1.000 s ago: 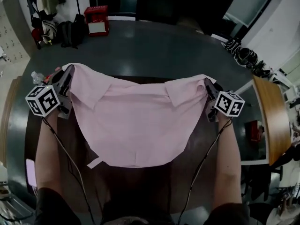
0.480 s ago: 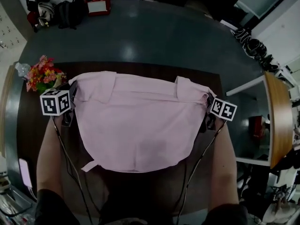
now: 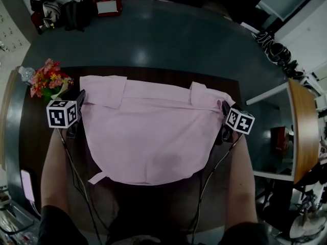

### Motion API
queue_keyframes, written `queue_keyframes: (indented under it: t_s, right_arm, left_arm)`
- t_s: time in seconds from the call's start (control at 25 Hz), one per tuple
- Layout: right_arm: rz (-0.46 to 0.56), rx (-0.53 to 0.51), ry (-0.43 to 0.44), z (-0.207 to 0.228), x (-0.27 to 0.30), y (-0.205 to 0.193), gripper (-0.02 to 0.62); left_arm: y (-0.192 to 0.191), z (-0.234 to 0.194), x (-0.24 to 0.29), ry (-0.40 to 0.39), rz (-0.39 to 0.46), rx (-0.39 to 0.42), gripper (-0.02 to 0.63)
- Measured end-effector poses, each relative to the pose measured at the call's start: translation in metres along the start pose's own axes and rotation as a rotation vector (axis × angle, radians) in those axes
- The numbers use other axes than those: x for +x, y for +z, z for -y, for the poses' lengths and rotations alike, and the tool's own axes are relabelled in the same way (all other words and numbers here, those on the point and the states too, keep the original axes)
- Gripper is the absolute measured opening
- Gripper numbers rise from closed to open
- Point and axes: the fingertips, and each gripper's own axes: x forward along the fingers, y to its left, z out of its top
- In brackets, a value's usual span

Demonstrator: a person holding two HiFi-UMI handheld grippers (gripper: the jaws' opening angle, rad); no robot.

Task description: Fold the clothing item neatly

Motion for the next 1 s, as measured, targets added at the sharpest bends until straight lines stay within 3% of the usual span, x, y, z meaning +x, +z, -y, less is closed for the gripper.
queue_keyframes:
  t_s: [0.32,0.52,0.68,0.84,0.92,1.0]
  right_arm:
    - [0.052,0.050,0.001,-0.011,-0.073,-0.012,0.167]
    - [0.210,0.129,0.123,-0.058,-0.149,-0.010,0.166]
    - [0.325,0.164,0.274,-0.112,-0.217,-0.009,0.163]
    - [0.403,0.123,0.408,-0.166,-0.281,-0.018,0.096]
    - [0.441,0.096,0.432,-0.181,-0.315,-0.022,0.024]
    - [0.481,0.096,0.464,-0.194,-0.351,-0.027,0.000]
  left_arm:
    - [-0.004,0.065,-0.072,-0.078,0.078,0.030,0.164]
    - [0.000,0.148,-0.145,-0.210,0.182,-0.021,0.163]
    - [0.001,0.215,-0.205,-0.305,0.261,-0.079,0.163]
    - [-0.006,0.260,-0.259,-0.345,0.324,-0.063,0.156]
    - [-0.007,0.277,-0.285,-0.343,0.360,-0.057,0.094]
    - [-0.007,0.294,-0.312,-0.348,0.392,-0.046,0.058]
